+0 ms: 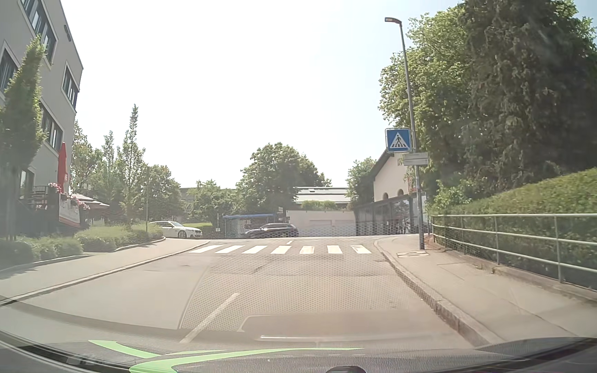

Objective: Follow the waypoints while adhering to traffic rules and regulations

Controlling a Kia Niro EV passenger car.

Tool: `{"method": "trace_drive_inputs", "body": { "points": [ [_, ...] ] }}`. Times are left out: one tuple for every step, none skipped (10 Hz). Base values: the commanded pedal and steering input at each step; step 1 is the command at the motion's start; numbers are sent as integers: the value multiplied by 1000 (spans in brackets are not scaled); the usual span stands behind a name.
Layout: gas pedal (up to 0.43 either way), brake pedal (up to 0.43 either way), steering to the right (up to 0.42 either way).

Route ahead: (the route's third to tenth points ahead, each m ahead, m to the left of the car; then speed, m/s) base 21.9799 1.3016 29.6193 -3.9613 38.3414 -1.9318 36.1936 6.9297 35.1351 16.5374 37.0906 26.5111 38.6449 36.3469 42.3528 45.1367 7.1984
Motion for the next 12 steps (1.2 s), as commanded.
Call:
{"method": "trace_drive_inputs", "body": {
  "points": [
    [0, 189, 12],
    [0, 183, 13],
    [0, 177, 15],
    [0, 165, 16],
    [0, 140, 15],
    [0, 110, 15],
    [0, 18, 15],
    [0, 0, 15],
    [0, 0, 15],
    [0, 0, 14],
    [0, 0, 14],
    [0, 0, 14]
  ]
}}
